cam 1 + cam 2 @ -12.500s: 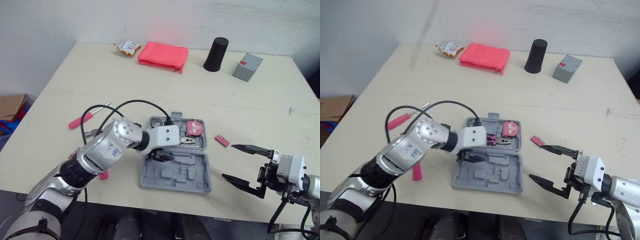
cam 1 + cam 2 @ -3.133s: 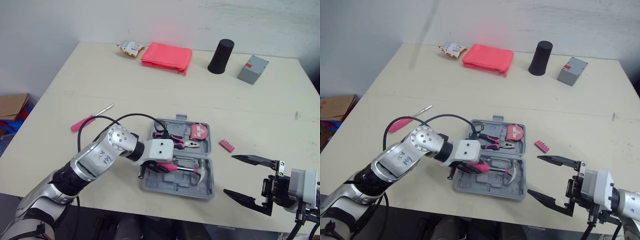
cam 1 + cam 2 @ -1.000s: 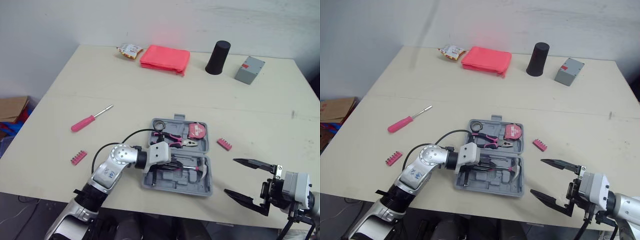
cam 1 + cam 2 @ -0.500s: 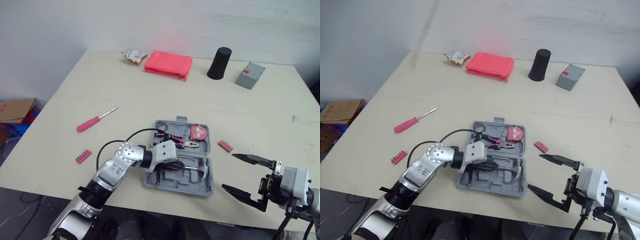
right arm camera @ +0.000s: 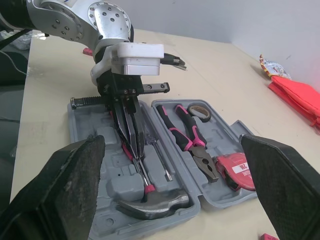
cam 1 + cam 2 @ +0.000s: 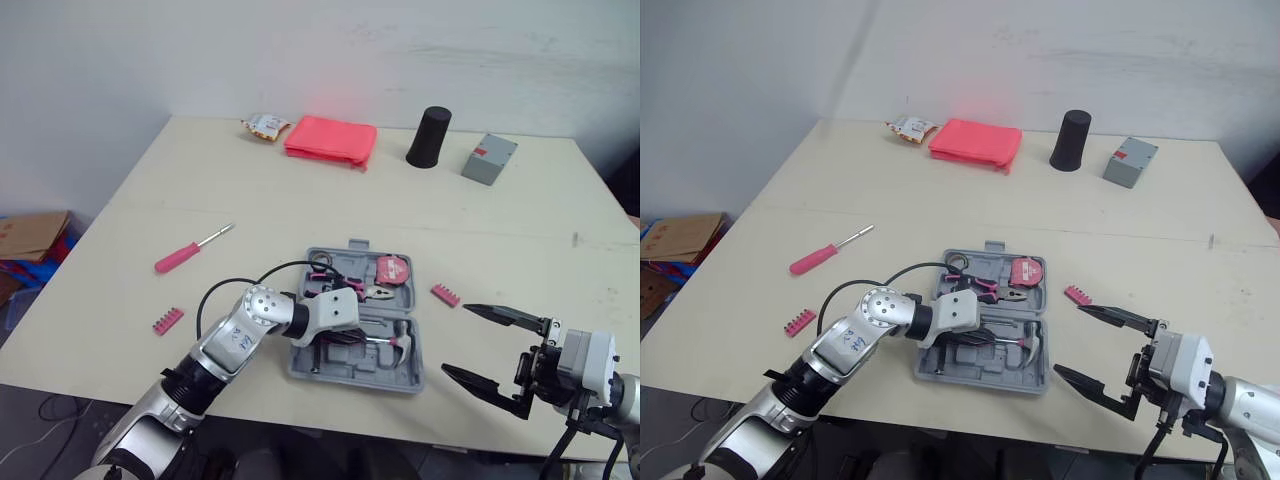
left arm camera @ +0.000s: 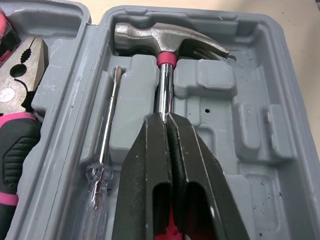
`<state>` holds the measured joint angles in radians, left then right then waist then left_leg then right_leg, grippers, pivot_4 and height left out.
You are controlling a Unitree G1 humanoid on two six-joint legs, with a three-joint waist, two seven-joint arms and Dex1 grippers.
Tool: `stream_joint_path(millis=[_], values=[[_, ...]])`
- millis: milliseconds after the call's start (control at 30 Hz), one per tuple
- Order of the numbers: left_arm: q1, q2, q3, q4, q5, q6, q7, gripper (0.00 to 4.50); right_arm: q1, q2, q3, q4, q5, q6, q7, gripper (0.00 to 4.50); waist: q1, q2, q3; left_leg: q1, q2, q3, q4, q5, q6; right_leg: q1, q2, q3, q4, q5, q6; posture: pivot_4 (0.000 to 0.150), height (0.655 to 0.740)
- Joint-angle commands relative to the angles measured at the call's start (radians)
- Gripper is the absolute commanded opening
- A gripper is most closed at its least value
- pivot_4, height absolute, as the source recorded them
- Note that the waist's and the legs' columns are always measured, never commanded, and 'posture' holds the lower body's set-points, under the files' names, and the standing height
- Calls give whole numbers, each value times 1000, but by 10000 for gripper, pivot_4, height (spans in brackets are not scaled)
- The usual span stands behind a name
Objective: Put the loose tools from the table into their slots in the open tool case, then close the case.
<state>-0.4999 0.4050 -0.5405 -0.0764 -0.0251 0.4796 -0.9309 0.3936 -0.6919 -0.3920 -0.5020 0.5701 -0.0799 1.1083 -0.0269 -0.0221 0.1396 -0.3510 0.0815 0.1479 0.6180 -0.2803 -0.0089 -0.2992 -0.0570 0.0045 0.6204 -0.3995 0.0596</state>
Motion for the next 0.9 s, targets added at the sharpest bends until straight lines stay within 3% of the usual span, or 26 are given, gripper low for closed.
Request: stream_joint_path(millis=[33,200,333,433,533,633,700,900], values=[[81,35,-85,111,75,101,13,372,6,13,-2,3,3,-29,9,45000,0,-1,-2,0,0,0,0,0,0,0,0,0,0,0,0,1500,7400],[86,12,17,67,1,-128,2,372,18,22,-7,42,-3,-68,33,45000,0,0,-2,-2,0,0,-2,0,0,-2,-1,0,-2,0,0,1500,7400],[105,10,167,-12,-177,-257,-98,372,32,18,-32,72,6,-90,59,45000,0,7,12,-4,0,0,-3,2,2,-11,-1,-1,-1,0,0,1500,7400],[128,40,254,-53,-255,-330,-159,372,58,5,-71,95,25,-101,92,45000,3,8,17,-23,0,0,-3,9,-3,-30,1,-2,2,6,13,1500,7400],[155,86,327,-85,-306,-374,-197,372,85,-7,-120,131,43,-115,135,45000,4,8,20,-25,0,0,-3,9,-7,-33,4,0,2,2,17,1500,7400],[214,182,465,-183,-395,-296,-188,8474,105,-26,-209,216,53,-142,182,45000,3,5,24,-25,0,0,-3,5,-8,-33,5,1,2,-2,19,1500,7400],[271,240,589,-199,-426,-261,-139,17267,106,-38,-261,284,53,-159,203,45000,0,4,28,-25,0,0,-3,4,-9,-33,6,2,2,-2,19,1500,7400],[512,384,1003,32,-407,-395,-120,42789,99,-98,-429,547,34,-273,281,45000,-11,4,41,-20,1,2,-3,4,-8,-31,6,3,4,-3,18,1500,7400]])
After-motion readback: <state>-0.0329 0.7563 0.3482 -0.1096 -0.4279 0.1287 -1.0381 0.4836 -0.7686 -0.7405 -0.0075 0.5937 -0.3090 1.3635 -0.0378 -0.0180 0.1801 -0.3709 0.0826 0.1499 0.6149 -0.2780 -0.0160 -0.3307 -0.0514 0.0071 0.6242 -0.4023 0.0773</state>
